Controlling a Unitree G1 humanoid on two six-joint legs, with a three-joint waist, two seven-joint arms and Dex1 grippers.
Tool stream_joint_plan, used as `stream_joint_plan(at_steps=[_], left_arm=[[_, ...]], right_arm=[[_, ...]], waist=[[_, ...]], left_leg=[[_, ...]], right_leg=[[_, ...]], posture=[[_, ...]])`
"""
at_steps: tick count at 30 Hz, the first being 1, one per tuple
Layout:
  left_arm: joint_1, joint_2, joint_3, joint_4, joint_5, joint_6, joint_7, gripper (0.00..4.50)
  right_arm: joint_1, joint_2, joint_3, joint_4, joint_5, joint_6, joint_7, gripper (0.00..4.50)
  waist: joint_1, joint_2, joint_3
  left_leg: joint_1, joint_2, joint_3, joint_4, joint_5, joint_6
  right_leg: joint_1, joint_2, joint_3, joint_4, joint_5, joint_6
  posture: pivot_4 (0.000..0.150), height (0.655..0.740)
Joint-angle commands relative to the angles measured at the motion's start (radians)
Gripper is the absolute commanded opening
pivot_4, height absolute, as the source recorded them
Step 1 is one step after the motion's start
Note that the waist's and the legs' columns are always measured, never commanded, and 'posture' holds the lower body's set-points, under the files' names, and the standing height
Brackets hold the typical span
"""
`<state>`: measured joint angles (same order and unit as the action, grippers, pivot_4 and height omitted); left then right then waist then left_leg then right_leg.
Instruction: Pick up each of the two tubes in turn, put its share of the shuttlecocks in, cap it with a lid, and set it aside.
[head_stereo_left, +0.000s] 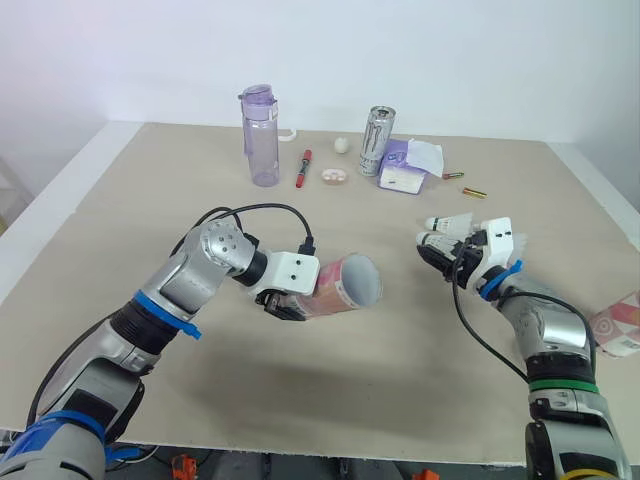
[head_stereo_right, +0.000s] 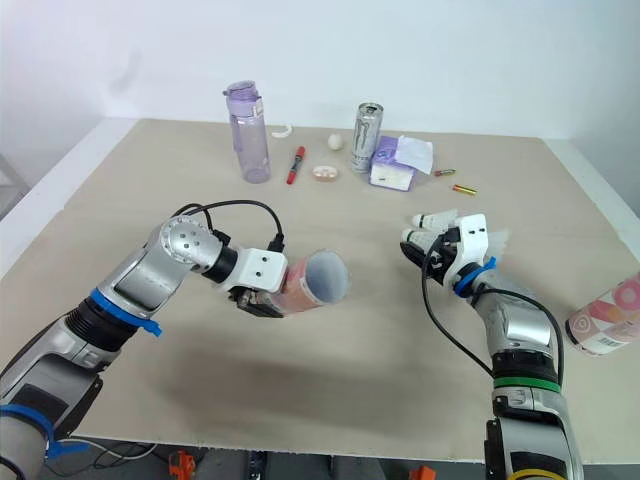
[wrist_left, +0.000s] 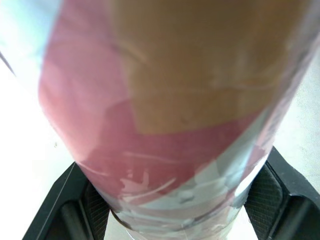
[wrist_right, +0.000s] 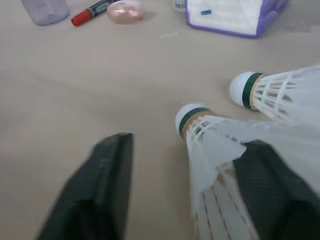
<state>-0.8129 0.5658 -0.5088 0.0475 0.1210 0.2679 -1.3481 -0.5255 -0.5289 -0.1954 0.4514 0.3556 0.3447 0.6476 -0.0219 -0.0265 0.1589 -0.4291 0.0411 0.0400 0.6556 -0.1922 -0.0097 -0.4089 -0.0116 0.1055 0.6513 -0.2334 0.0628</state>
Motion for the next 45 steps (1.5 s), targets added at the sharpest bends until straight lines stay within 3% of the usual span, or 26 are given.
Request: stream_joint_plan(at_steps=[1, 3, 4, 9, 13, 17, 26, 42, 45], left_arm=[[0.012, -0.008, -0.006, -0.008, 0.017, -0.003, 0.025, 3.01], [0.012, -0.005, -0.004, -0.005, 0.017, -0.004, 0.027, 3.01], [0.011, -0.005, -0.005, 0.0, 0.018, -0.006, 0.028, 3.01], [0.003, -0.003, -0.003, 0.034, 0.021, -0.023, 0.029, 3.01], [-0.006, -0.008, -0.001, 0.058, 0.017, -0.033, 0.026, 3.01], [-0.014, -0.021, 0.001, 0.085, -0.006, -0.006, 0.006, 3.01], [-0.034, -0.07, 0.011, 0.075, -0.052, 0.161, -0.015, 3.01], [-0.028, -0.06, -0.019, 0.07, -0.006, 0.133, 0.011, 3.01], [-0.028, -0.056, -0.02, 0.072, -0.004, 0.134, 0.012, 3.01]], right_arm=[[-0.058, 0.013, -0.004, 0.045, -0.018, -0.039, -0.013, 1.19], [-0.061, 0.016, -0.005, 0.048, -0.024, -0.044, -0.012, 0.63], [-0.058, 0.015, -0.005, 0.036, -0.025, -0.043, -0.011, 0.04], [0.024, -0.019, -0.023, -0.212, 0.019, 0.024, 0.007, 0.04], [0.114, -0.155, -0.035, -0.532, 0.051, -0.012, 0.157, 0.04], [0.215, -0.38, -0.01, -0.776, 0.009, -0.359, 0.525, 0.04], [0.115, -0.368, 0.11, -0.758, -0.054, -0.484, 0.545, 0.04], [-0.032, -0.317, 0.271, -0.672, -0.106, -0.605, 0.609, 0.04], [-0.03, -0.33, 0.279, -0.682, -0.099, -0.594, 0.631, 0.88]], waist=[[0.0, 0.0, 0.0], [0.0, 0.0, 0.0], [0.0, 0.0, 0.0], [0.0, 0.0, 0.0], [0.003, 0.006, 0.002], [0.0, 0.008, 0.002], [-0.002, 0.006, 0.002], [0.001, 0.005, 0.002], [0.0, 0.005, 0.002]], left_leg=[[0.0, 0.0, 0.0, 0.0, 0.0, 0.0], [0.0, 0.0, 0.0, 0.0, 0.0, 0.0], [0.0, 0.0, 0.0, 0.0, 0.0, 0.0], [0.0, 0.0, 0.0, 0.0, 0.0, 0.0], [0.0, -0.001, -0.001, -0.001, 0.0, 0.001], [-0.001, -0.003, -0.001, -0.001, 0.001, 0.003], [-0.001, -0.006, -0.002, -0.001, 0.003, 0.004], [-0.004, -0.012, -0.003, -0.001, 0.0, 0.009], [-0.004, -0.013, -0.002, -0.001, 0.0, 0.009]], right_leg=[[0.0, 0.0, 0.0, 0.0, 0.0, 0.0], [0.0, 0.0, 0.0, 0.0, 0.0, 0.0], [0.0, 0.0, 0.0, 0.0, 0.0, 0.0], [0.0, 0.0, 0.0, 0.0, 0.0, 0.0], [0.0, 0.0, 0.001, 0.0, 0.0, 0.001], [0.0, 0.0, 0.002, 0.0, -0.002, 0.002], [0.001, -0.002, 0.003, 0.0, -0.002, 0.002], [0.001, -0.009, 0.001, -0.001, -0.006, 0.006], [0.001, -0.01, 0.001, -0.001, -0.006, 0.006]], posture=[[0.15, 0.74], [0.15, 0.74], [0.15, 0.74], [0.15, 0.74], [0.15, 0.74], [0.15, 0.74], [0.15, 0.74], [0.15, 0.74], [0.15, 0.74]])
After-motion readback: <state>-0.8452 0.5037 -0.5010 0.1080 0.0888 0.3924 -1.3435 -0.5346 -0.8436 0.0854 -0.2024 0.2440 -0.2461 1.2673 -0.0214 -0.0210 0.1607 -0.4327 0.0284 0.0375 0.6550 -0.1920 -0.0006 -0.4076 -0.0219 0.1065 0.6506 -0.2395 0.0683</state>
